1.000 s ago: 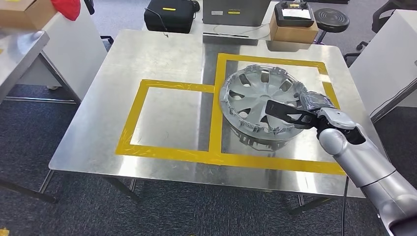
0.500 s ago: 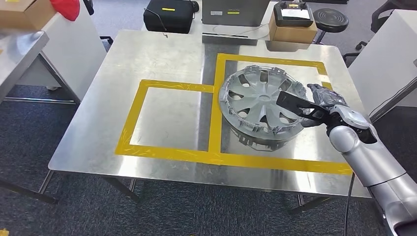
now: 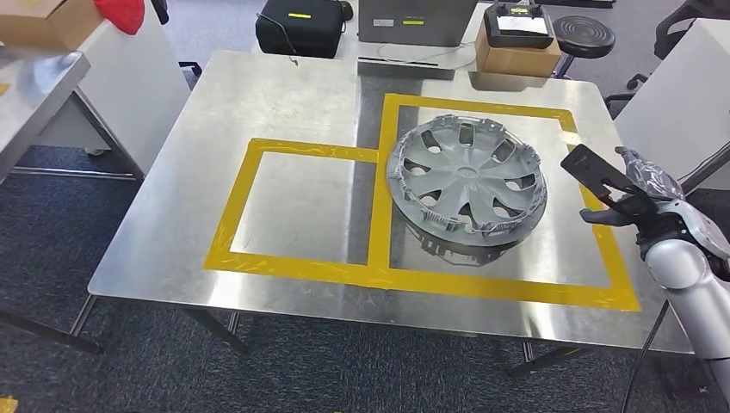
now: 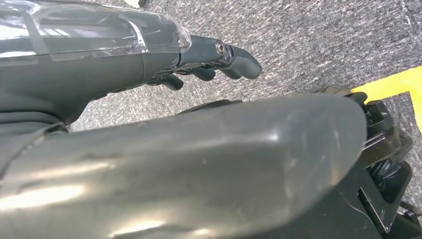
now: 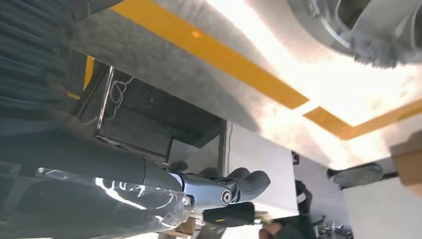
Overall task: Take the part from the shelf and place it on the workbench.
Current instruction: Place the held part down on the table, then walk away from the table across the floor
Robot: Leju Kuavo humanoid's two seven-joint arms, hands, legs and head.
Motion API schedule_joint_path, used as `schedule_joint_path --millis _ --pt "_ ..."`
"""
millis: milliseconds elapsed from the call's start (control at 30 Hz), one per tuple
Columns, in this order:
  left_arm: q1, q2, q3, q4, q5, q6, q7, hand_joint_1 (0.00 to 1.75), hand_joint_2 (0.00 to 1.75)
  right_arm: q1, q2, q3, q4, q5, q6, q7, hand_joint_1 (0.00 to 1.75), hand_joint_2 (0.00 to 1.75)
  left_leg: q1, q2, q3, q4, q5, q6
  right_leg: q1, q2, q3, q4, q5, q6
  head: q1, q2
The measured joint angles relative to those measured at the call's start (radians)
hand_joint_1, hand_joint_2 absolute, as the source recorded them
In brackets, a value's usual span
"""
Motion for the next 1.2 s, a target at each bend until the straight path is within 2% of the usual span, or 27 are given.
schedule_joint_path --millis 200,500,633,767,967,1100,1200 --pt "-0.001 0.000 0.000 0.000 0.000 0.000 -0.004 0.00 0.00 0.050 -0.038 -0.056 -0.066 -0.062 -0.087 0.000 0.00 1.75 0.000 0.004 0.001 0.000 0.000 0.000 0.000 0.001 0.000 0.000 0.000 0.000 0.000 0.000" --pt "-0.002 0.000 0.000 0.000 -0.001 0.000 -0.005 0.00 0.00 0.067 -0.059 -0.072 -0.112 -0.074 -0.106 0.000 0.00 1.75 0.000 0.013 0.001 0.000 0.000 0.000 0.000 0.004 0.000 0.000 0.001 0.001 0.000 0.000" --pt "-0.002 0.000 0.000 0.000 -0.001 0.000 -0.006 0.00 0.00 0.066 -0.064 -0.068 -0.126 -0.122 -0.160 -0.021 0.00 1.75 0.000 0.016 0.001 0.000 0.000 0.001 0.000 0.005 0.000 0.000 0.001 0.001 0.000 0.000" --pt "-0.001 0.000 0.000 0.000 0.003 0.000 -0.014 0.00 0.00 0.064 -0.058 -0.062 -0.151 -0.207 -0.241 -0.105 0.00 1.75 0.000 0.021 0.001 -0.001 0.000 0.002 0.000 0.007 0.000 0.000 0.001 0.002 0.000 0.000" --pt "-0.001 0.000 0.003 0.000 0.025 0.000 -0.023 0.00 0.00 0.084 -0.027 -0.041 -0.218 -0.414 -0.405 -0.333 0.00 1.75 -0.001 0.028 0.002 0.000 -0.002 0.004 0.000 0.010 0.000 0.000 0.002 0.003 0.000 0.000" --pt "-0.001 0.000 0.012 0.000 0.041 0.001 -0.021 0.00 0.00 0.136 0.010 -0.025 -0.297 -0.466 -0.472 -0.448 0.00 1.75 -0.003 0.029 0.001 0.000 -0.003 0.006 -0.002 0.011 0.000 -0.001 0.003 0.004 -0.001 0.000" --pt "0.000 0.000 0.022 0.000 0.049 0.003 -0.021 0.00 0.00 0.171 0.040 -0.007 -0.364 -0.474 -0.496 -0.496 0.00 1.75 -0.007 0.029 0.001 0.000 -0.004 0.010 -0.006 0.011 0.000 -0.002 0.004 0.007 -0.001 0.000"
